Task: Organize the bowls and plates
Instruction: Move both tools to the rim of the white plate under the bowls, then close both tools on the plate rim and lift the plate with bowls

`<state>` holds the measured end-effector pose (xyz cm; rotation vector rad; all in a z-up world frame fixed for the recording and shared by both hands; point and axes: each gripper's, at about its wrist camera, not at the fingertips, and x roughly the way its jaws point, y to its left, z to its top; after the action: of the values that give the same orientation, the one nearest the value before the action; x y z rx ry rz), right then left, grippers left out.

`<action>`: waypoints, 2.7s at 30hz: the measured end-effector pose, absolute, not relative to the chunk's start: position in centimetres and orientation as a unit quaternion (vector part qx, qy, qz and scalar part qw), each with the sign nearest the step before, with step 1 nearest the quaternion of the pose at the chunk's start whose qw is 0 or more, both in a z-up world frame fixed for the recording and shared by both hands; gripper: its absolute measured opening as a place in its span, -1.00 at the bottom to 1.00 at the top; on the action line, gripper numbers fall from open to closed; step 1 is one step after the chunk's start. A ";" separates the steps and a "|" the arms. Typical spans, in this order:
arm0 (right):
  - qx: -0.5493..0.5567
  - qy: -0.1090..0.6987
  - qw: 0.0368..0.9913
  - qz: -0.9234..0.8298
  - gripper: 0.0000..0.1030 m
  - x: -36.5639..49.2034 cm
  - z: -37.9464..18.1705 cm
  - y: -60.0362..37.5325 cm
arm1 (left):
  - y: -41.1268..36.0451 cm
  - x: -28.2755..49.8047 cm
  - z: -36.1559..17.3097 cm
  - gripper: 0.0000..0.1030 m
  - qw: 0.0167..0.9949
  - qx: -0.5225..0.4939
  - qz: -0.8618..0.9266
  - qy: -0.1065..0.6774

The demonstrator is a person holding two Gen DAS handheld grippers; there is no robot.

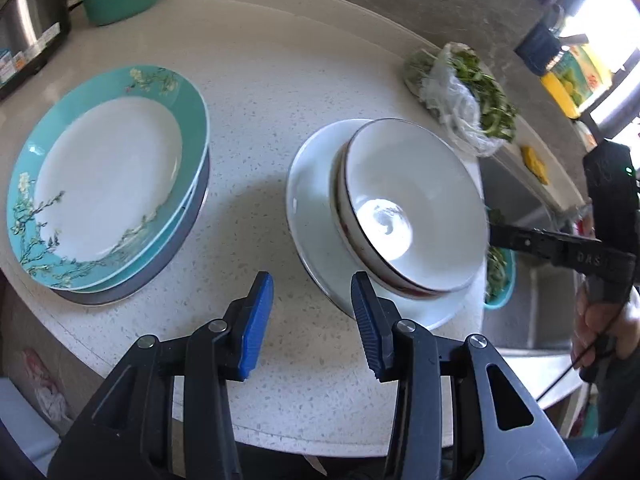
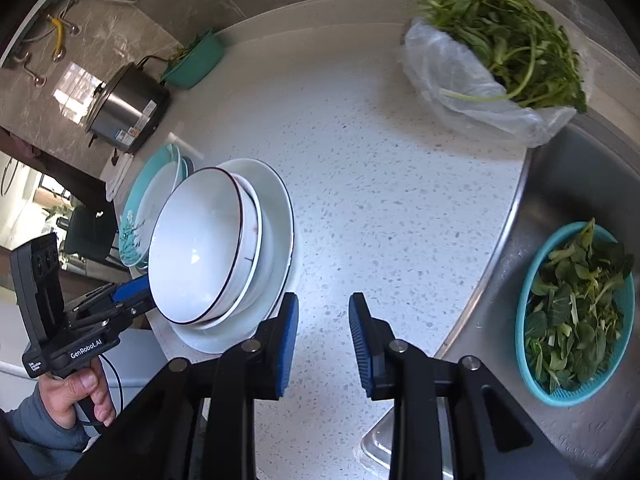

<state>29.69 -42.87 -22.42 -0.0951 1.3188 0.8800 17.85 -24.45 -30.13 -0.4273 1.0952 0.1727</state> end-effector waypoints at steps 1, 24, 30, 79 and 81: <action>-0.046 0.592 0.699 0.398 -0.41 29.8 -22.6 -42.5 | -24.5 18.0 -30.3 -0.27 0.828 -0.202 0.087 0.516; -0.087 0.603 0.666 0.430 -0.49 30.9 -23.9 -38.5 | -25.0 22.5 -33.6 -0.23 0.813 -0.200 0.109 0.536; -0.079 0.589 0.671 0.444 -0.49 31.1 -25.1 -37.8 | -24.5 23.1 -34.1 -0.23 0.816 -0.200 0.114 0.531; -0.070 0.569 0.700 0.426 -0.63 29.5 -22.1 -38.3 | -26.5 23.9 -29.8 -0.73 0.840 -0.172 0.082 0.508; -0.068 0.564 0.704 0.426 -0.63 29.3 -21.0 -38.5 | -26.5 23.7 -28.7 -0.73 0.843 -0.171 0.080 0.504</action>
<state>29.28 -38.46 -20.97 -0.1509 1.2554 0.9473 23.67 -26.47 -28.68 -0.3604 1.0635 0.1698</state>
